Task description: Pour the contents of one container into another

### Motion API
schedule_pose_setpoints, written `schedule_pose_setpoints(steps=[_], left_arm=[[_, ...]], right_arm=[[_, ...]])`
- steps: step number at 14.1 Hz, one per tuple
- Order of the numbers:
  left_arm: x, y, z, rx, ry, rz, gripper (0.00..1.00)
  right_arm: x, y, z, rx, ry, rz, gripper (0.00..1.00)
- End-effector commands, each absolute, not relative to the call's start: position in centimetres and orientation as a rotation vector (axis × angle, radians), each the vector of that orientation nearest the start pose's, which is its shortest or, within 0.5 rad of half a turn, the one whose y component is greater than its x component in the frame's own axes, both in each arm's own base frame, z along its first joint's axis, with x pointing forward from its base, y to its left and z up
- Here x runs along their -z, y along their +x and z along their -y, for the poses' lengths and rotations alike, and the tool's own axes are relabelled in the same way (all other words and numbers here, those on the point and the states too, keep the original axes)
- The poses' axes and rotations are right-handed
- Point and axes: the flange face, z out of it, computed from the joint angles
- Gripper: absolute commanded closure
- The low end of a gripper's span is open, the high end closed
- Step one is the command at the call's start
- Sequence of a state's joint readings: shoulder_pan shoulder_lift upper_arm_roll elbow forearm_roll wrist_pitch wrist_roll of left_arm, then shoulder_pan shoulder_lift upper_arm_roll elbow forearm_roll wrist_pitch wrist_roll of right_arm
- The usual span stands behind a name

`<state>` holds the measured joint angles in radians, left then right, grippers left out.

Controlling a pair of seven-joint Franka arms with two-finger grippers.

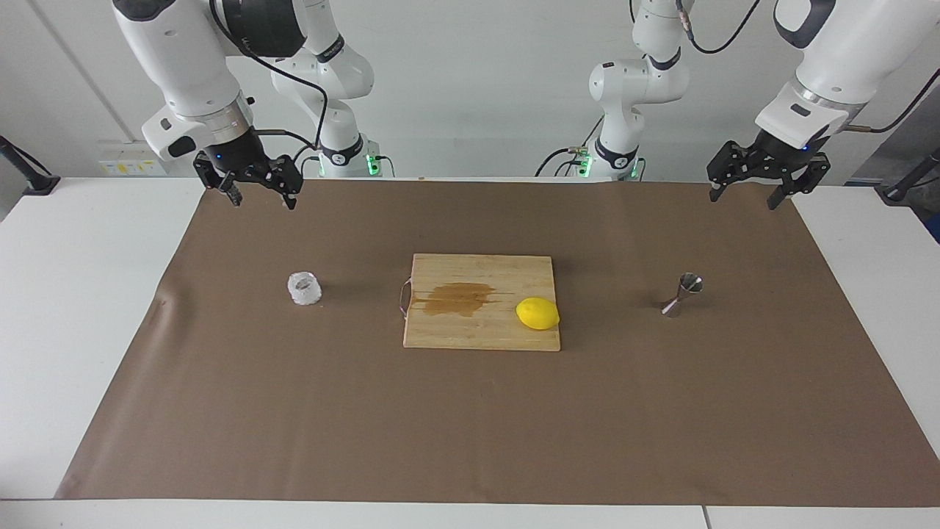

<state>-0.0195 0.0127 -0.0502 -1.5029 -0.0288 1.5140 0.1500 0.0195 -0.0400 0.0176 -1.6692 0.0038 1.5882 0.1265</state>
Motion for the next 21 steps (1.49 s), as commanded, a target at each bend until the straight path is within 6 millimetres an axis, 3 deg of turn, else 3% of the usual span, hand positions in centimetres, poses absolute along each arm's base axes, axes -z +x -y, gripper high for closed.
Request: schedule_pose_setpoints(steps=[1, 12, 15, 21], left_arm=[[-64.8, 55.1, 4.1, -0.015, -3.152, -0.343, 0.0], [-64.8, 55.0, 3.9, -0.02, -3.163, -0.321, 0.0], [-63.9, 55.3, 3.2, -0.049, -3.171, -0.272, 0.0], [-60.9, 56.8, -1.7, -0.137, -3.28, -0.03, 0.0]], right_arm=[[-60.5, 53.7, -1.9, -0.063, -3.14, -0.169, 0.0], [-60.5, 53.7, -1.9, -0.063, -3.14, -0.169, 0.0], [-60.5, 53.7, -1.9, -0.063, -3.14, -0.169, 0.0], [-60.4, 53.7, -1.9, -0.065, -3.14, -0.169, 0.0]])
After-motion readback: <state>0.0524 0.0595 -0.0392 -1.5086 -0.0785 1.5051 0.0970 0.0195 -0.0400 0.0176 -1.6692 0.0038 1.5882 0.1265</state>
